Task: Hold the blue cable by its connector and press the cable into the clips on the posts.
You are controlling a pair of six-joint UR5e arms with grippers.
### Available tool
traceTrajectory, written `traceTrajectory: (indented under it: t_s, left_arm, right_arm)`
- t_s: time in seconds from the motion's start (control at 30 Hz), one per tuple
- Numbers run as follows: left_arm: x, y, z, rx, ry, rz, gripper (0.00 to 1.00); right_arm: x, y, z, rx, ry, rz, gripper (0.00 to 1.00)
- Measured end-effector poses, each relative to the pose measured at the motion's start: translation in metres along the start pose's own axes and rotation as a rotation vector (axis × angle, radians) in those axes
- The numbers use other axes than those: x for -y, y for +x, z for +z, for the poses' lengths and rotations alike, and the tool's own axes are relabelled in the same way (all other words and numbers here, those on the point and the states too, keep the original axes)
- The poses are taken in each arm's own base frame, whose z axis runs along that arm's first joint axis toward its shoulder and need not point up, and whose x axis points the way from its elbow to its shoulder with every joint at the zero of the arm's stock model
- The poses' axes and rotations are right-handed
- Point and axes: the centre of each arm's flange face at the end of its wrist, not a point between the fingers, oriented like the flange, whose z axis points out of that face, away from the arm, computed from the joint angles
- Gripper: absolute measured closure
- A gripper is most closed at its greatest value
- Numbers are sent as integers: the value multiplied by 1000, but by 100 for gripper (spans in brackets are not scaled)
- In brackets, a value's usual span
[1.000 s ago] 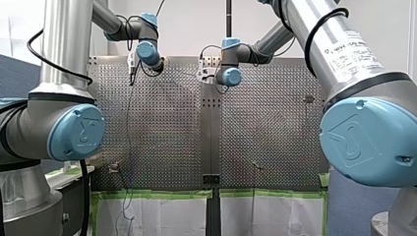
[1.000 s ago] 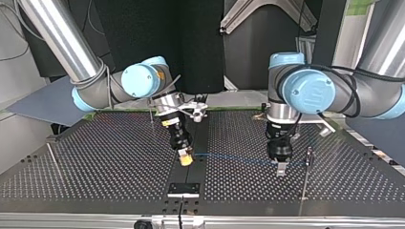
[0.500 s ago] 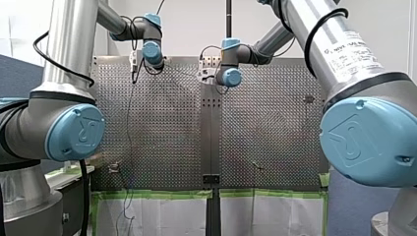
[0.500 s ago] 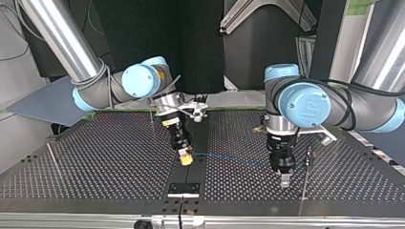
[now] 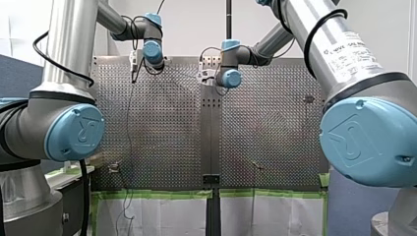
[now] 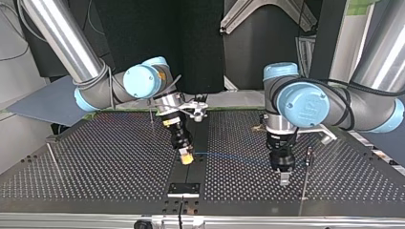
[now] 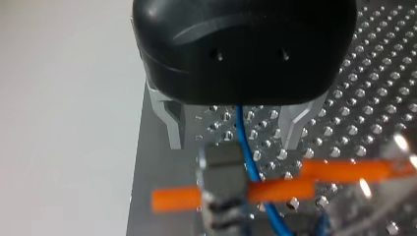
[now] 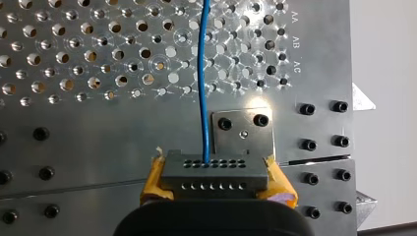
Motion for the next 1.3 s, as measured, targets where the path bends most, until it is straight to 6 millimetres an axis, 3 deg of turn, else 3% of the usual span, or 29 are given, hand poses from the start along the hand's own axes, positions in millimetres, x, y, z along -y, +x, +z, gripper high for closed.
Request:
traceTrajectory:
  t_s: [0.87, 0.9, 0.93, 0.97, 1.0, 1.03, 1.1, 1.13, 1.17, 1.3]
  left_arm:
    - [-2, 1, -1, -3, -30, -9, 100]
    - [-1, 1, -1, -3, -28, -11, 82]
    - [-1, 0, -1, -2, -26, -13, 82]
    - [-1, 0, -1, -2, -22, -15, 67]
    - [0, 0, -1, -2, -19, -16, 46]
    - [0, 0, -1, -1, -16, -17, 46]
    - [0, 0, -1, 0, -12, -18, 14]
    - [0, 0, -1, 1, -11, -18, 14]
    - [1, 0, -1, 2, -10, -18, 1]
    - [2, 0, 0, 6, -2, -20, 1]
  right_arm:
    - [0, -3, 0, 5, 0, 0, 100]
    - [0, -3, 0, 5, 0, 0, 100]
    - [0, -3, 0, 5, 0, 0, 100]
    - [0, -3, 0, 5, 0, 0, 100]
    - [0, -3, 0, 5, 0, 0, 100]
    - [0, -3, 0, 5, 1, 0, 100]
    - [0, -3, 0, 5, 1, 0, 100]
    - [0, -3, 0, 5, 1, -1, 100]
    - [0, -3, 0, 5, 0, -1, 100]
    - [0, -3, 0, 5, 0, 0, 100]
